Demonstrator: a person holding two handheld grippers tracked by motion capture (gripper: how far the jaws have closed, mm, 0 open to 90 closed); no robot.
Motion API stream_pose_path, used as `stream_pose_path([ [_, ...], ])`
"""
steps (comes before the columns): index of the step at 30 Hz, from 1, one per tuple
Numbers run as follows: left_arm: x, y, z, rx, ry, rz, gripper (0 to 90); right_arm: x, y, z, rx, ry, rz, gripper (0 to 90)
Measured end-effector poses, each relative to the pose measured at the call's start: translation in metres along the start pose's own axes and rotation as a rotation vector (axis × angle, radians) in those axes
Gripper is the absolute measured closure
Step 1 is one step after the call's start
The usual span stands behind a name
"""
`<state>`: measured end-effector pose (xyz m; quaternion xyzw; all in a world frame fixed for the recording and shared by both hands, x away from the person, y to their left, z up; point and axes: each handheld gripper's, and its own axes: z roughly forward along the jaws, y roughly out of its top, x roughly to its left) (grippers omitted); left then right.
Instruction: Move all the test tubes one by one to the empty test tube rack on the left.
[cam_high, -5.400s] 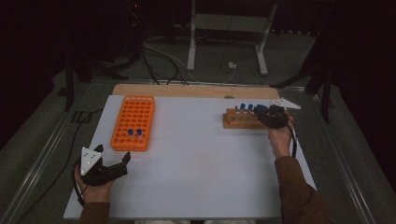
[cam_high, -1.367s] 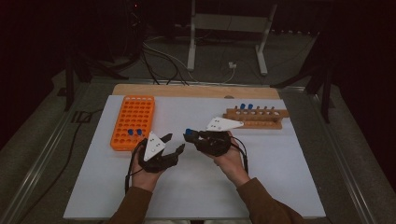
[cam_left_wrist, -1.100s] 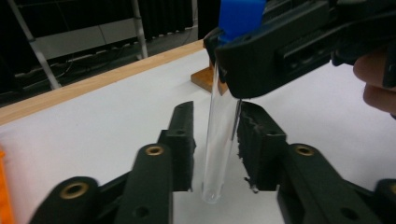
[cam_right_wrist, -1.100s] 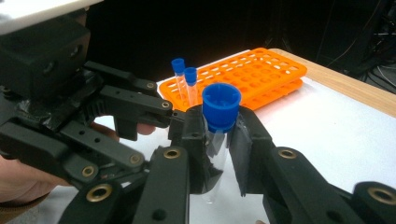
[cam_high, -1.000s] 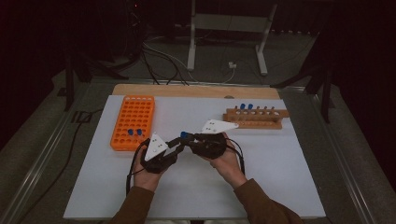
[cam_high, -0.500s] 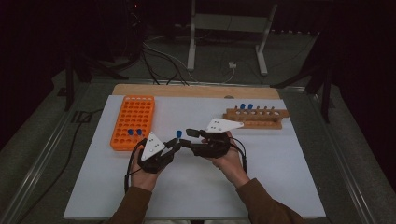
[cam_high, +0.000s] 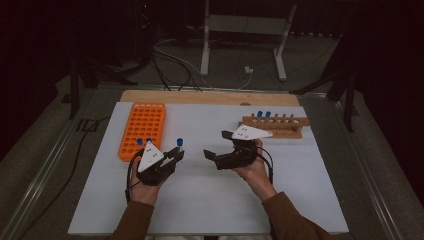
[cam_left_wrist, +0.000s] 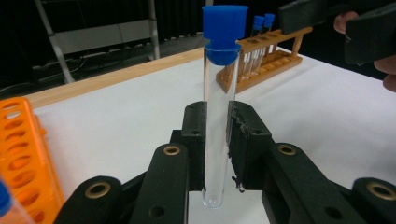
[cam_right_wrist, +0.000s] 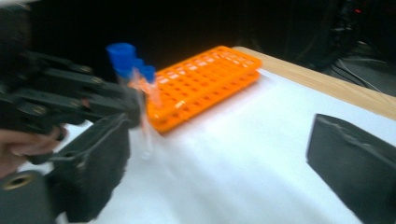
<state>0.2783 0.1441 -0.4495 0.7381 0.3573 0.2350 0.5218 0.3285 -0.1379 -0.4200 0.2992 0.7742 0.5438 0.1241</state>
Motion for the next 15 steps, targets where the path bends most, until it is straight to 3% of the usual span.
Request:
stream_pose_path([
  [8, 0.008, -0.001, -0.011, -0.012, 0.022, -0.014, 77.8, -0.011, -0.012, -0.014, 0.003, -0.058, 0.001, 0.8],
  [15, 0.018, -0.002, -0.025, -0.034, 0.047, -0.032, 77.8, -0.02, -0.02, -0.035, -0.019, -0.108, 0.011, 0.8],
])
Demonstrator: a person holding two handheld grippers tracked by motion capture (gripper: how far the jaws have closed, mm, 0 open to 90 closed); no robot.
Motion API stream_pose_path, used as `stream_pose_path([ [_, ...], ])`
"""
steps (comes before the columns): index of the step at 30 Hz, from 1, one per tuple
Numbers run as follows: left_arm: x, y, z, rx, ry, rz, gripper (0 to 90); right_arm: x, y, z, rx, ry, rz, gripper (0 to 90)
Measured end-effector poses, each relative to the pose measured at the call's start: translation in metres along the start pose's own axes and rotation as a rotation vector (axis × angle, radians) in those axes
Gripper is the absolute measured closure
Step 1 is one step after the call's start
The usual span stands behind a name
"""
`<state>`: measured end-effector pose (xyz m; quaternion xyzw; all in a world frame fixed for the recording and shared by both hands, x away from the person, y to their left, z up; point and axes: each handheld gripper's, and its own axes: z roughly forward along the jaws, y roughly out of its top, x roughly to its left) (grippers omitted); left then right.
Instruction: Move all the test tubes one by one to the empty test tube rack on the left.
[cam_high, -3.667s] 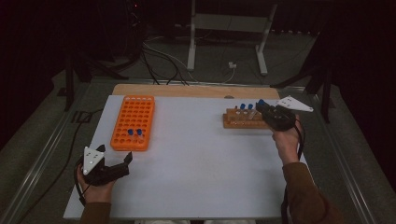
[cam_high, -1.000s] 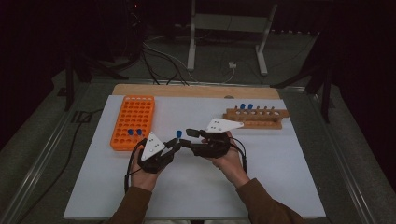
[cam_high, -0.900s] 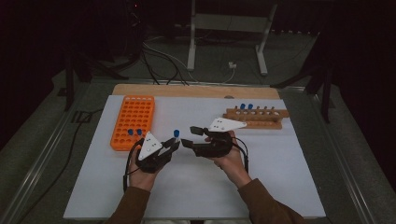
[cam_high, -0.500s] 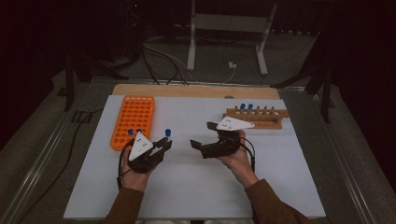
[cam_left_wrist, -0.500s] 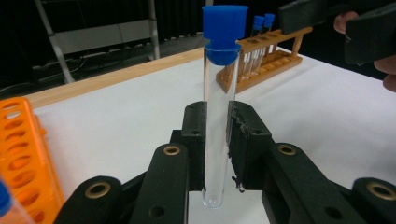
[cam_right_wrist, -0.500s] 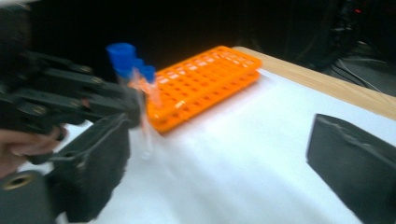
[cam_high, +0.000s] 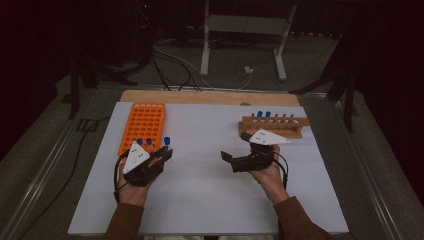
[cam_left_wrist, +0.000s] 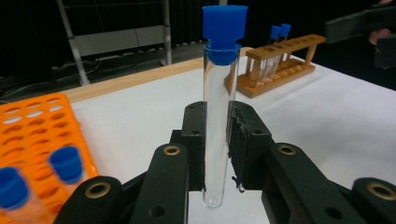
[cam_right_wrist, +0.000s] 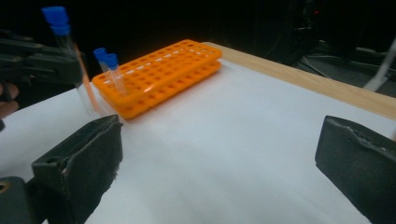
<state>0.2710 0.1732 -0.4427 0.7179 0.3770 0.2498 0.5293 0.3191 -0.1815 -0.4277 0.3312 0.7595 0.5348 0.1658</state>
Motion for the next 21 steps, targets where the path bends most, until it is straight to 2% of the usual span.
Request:
stream_pose_path([
  [12, 0.015, 0.001, -0.02, -0.027, 0.038, -0.018, 77.8, -0.022, -0.018, -0.033, 0.001, -0.075, 0.025, 0.8],
  [21, 0.028, 0.0, -0.035, -0.047, 0.077, -0.038, 77.8, -0.038, -0.038, -0.054, 0.003, -0.121, 0.071, 0.8],
])
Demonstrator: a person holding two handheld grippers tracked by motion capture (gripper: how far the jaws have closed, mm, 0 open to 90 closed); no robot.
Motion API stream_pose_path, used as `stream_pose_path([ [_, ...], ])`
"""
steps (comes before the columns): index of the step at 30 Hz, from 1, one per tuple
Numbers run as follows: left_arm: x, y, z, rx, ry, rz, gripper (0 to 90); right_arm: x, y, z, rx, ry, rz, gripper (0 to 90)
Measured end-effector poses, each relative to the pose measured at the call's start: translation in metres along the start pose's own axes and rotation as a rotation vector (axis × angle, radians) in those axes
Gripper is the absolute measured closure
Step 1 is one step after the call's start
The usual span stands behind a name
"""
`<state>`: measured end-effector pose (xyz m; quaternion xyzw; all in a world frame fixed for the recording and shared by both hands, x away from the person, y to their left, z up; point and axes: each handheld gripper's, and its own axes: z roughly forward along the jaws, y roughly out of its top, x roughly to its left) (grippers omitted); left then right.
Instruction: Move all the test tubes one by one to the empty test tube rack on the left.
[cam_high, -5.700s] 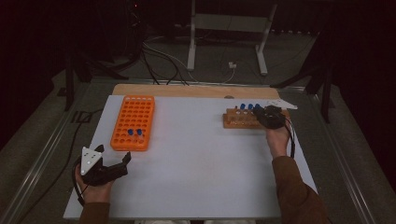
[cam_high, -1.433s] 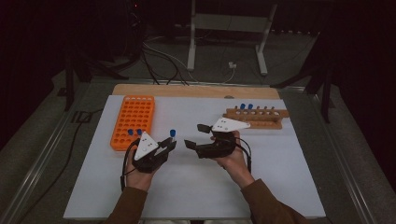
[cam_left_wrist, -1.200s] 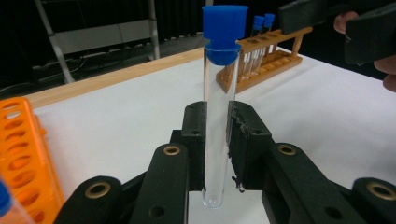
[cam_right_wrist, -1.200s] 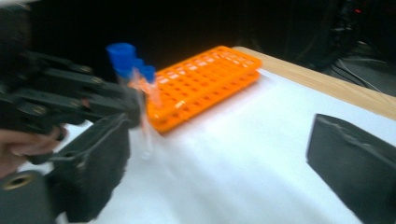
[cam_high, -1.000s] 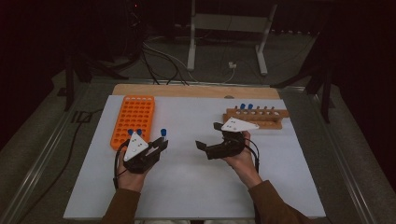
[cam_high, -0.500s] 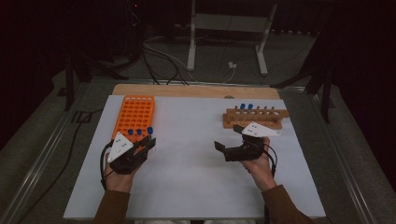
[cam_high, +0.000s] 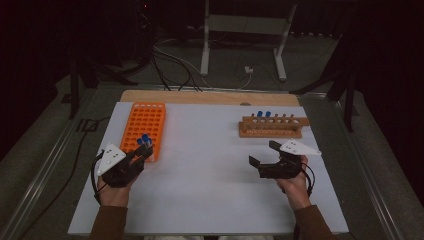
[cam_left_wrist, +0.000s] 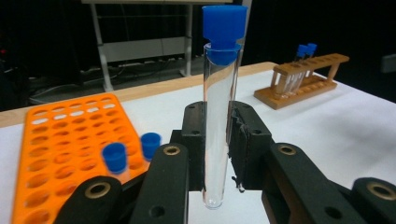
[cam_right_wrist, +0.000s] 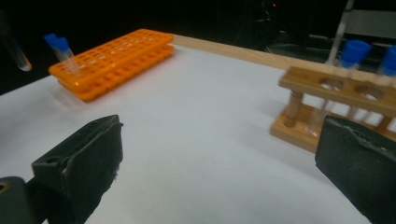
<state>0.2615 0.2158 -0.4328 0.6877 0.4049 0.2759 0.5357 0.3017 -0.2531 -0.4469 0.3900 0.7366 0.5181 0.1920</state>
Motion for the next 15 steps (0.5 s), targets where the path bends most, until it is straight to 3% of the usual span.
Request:
stream_pose_path([
  [15, 0.026, -0.001, -0.013, -0.021, 0.094, -0.027, 77.8, -0.015, -0.005, -0.014, -0.035, -0.034, 0.04, 0.8],
])
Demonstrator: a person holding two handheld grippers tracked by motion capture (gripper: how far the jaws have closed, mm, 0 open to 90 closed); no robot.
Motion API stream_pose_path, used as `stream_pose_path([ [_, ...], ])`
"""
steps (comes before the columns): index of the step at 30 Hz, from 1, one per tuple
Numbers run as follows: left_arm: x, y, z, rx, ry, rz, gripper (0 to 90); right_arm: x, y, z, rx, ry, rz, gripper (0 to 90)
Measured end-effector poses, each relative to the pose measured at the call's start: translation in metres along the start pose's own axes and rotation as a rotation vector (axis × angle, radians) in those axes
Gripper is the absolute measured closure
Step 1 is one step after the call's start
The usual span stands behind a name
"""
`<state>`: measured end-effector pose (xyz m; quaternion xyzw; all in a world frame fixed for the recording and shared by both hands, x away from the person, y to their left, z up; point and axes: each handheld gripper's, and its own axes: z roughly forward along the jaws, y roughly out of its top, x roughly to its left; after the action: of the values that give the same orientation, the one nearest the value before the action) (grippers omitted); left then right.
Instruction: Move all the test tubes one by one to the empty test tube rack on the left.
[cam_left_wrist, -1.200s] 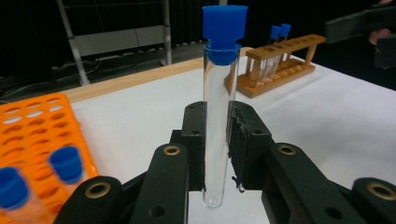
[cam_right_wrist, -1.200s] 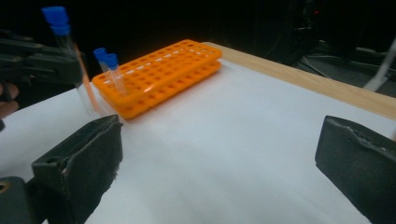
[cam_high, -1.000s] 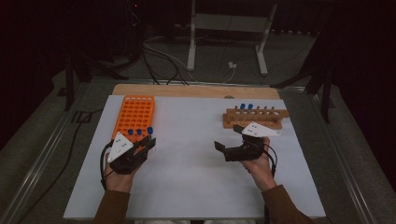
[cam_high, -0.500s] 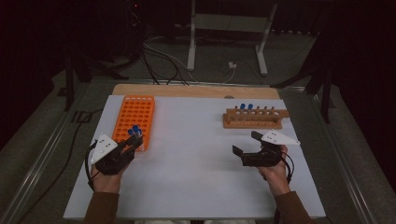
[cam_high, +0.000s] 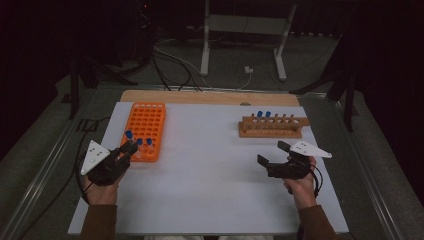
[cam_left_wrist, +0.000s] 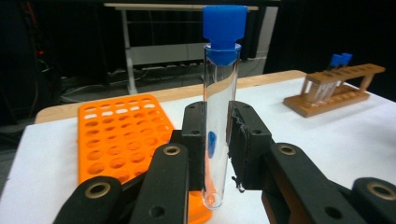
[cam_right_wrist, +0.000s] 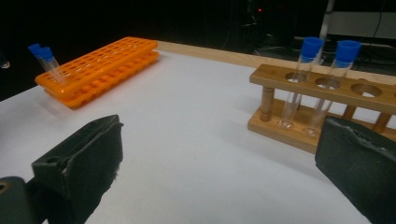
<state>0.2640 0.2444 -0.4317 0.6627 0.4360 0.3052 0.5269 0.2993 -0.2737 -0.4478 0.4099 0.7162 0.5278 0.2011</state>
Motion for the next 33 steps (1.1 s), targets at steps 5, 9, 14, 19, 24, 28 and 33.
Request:
stream_pose_path([
  [5, 0.007, -0.002, 0.003, -0.001, 0.037, -0.008, 77.8, -0.003, -0.002, -0.005, -0.003, -0.009, 0.006, 0.8],
  [9, 0.013, -0.004, 0.009, 0.003, 0.058, -0.014, 77.8, -0.004, -0.004, -0.007, -0.001, -0.013, 0.004, 0.8],
  [14, 0.017, -0.008, 0.018, 0.01, 0.077, -0.024, 77.8, -0.004, -0.005, -0.008, 0.003, -0.014, 0.005, 0.8],
  [19, 0.021, -0.013, 0.028, 0.035, 0.107, -0.019, 77.8, -0.004, -0.006, -0.009, 0.003, -0.012, 0.004, 0.9],
  [24, 0.025, -0.017, 0.038, 0.059, 0.125, -0.021, 77.8, -0.004, -0.007, -0.01, 0.0, -0.009, 0.003, 0.9],
  [28, 0.027, -0.02, 0.044, 0.074, 0.134, -0.025, 77.8, -0.004, -0.007, -0.009, 0.001, -0.005, 0.001, 0.9],
  [33, 0.028, -0.027, 0.051, 0.094, 0.137, -0.034, 77.8, -0.003, -0.007, -0.009, -0.002, -0.003, 0.0, 0.9],
])
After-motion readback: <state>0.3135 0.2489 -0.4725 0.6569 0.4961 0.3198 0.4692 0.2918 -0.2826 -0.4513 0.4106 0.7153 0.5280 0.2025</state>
